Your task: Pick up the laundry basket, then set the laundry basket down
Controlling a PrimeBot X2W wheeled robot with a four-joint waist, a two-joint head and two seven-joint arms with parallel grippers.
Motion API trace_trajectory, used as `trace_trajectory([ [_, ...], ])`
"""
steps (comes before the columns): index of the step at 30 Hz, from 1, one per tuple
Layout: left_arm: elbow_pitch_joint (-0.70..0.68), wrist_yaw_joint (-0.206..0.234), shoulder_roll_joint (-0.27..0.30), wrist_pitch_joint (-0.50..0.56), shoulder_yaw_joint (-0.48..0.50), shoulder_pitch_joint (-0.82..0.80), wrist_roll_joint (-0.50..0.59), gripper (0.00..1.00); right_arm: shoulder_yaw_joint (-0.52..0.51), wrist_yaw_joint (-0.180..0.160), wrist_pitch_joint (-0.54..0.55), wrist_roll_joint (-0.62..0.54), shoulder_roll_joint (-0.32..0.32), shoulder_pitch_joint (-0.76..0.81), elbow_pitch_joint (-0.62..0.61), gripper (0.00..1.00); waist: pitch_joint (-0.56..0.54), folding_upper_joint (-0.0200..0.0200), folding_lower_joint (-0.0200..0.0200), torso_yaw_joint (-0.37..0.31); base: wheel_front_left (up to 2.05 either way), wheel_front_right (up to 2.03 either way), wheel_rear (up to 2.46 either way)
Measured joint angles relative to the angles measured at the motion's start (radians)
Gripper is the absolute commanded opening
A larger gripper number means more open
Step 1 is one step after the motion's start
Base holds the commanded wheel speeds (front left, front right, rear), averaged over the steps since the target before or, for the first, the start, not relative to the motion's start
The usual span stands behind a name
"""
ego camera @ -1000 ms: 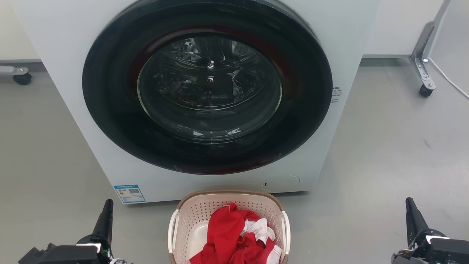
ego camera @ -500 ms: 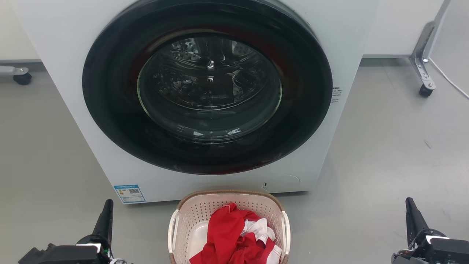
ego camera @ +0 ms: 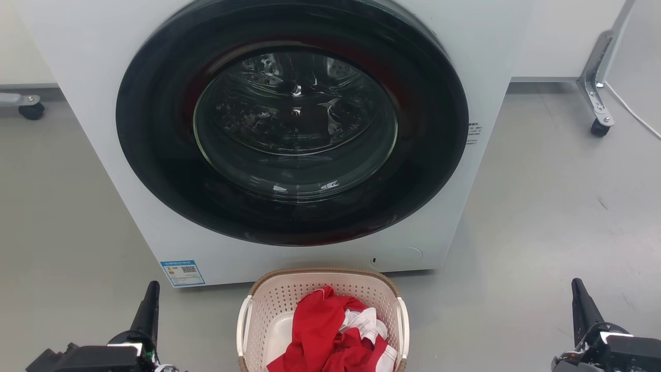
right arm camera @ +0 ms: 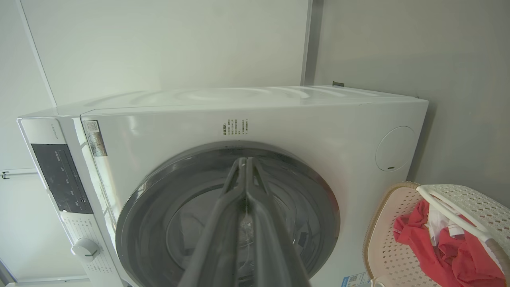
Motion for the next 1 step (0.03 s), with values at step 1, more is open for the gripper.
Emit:
trace_trajectory([
  [1, 0.000, 0.000, 0.000, 0.000, 0.000, 0.000, 0.000, 0.00, 0.000, 0.000, 0.000, 0.000, 0.000, 0.000, 0.000, 0.00, 0.000, 0.0000, 0.0000, 0.000, 0.00, 0.00, 0.00],
])
